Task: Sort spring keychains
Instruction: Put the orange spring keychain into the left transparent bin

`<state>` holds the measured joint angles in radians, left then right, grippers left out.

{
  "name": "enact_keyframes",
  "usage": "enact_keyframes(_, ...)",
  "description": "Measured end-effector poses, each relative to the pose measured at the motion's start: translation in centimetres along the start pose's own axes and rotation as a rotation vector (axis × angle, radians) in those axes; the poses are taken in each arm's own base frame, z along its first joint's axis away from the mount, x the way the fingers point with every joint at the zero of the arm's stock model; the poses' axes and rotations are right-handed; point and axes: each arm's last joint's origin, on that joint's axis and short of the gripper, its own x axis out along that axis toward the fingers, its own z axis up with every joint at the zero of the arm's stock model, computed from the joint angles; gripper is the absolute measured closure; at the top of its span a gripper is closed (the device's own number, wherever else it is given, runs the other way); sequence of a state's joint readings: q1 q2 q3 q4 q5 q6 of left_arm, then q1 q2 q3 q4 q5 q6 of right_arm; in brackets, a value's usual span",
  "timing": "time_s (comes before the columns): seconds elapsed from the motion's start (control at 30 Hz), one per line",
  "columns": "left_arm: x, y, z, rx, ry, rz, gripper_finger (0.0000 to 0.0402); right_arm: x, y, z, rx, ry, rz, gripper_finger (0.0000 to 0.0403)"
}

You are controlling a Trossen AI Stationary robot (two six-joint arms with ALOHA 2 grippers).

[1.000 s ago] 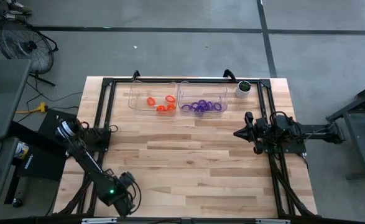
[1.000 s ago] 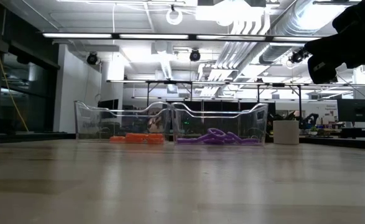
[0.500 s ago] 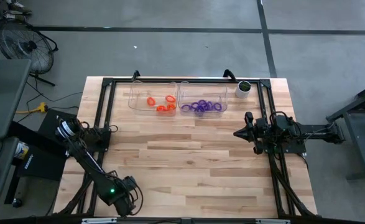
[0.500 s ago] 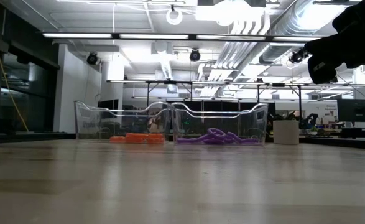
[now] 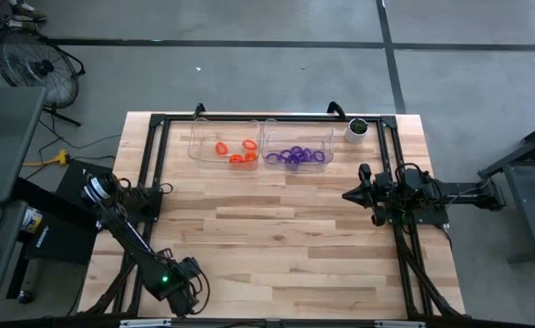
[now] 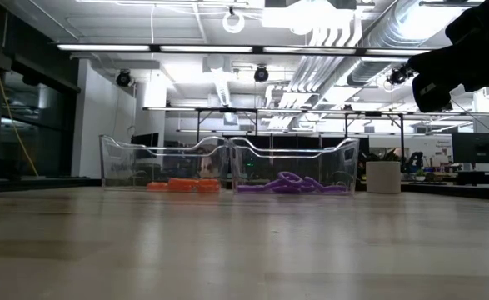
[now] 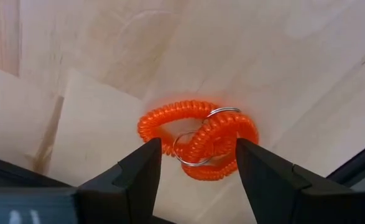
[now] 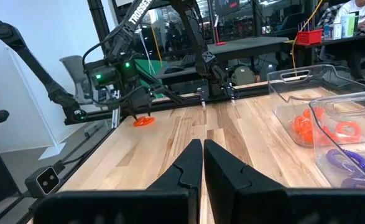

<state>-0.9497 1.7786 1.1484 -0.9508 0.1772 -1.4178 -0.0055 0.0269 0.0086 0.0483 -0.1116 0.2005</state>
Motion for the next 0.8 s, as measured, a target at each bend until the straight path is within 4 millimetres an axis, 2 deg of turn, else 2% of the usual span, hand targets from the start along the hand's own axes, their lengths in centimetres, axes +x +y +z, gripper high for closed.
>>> enact_keyframes(0.17,0.69,0.41,-0.05,-0.003,0.046,0.005,0.0213,0.00,0.00,0.00,0.000,0.000,0.000,0.0391)
enact_keyframes(0.8,0.85,0.36,-0.02,-0.005,0.048,-0.008,0.0357,0.00,0.00,0.00,0.000,0.000,0.000,0.0391)
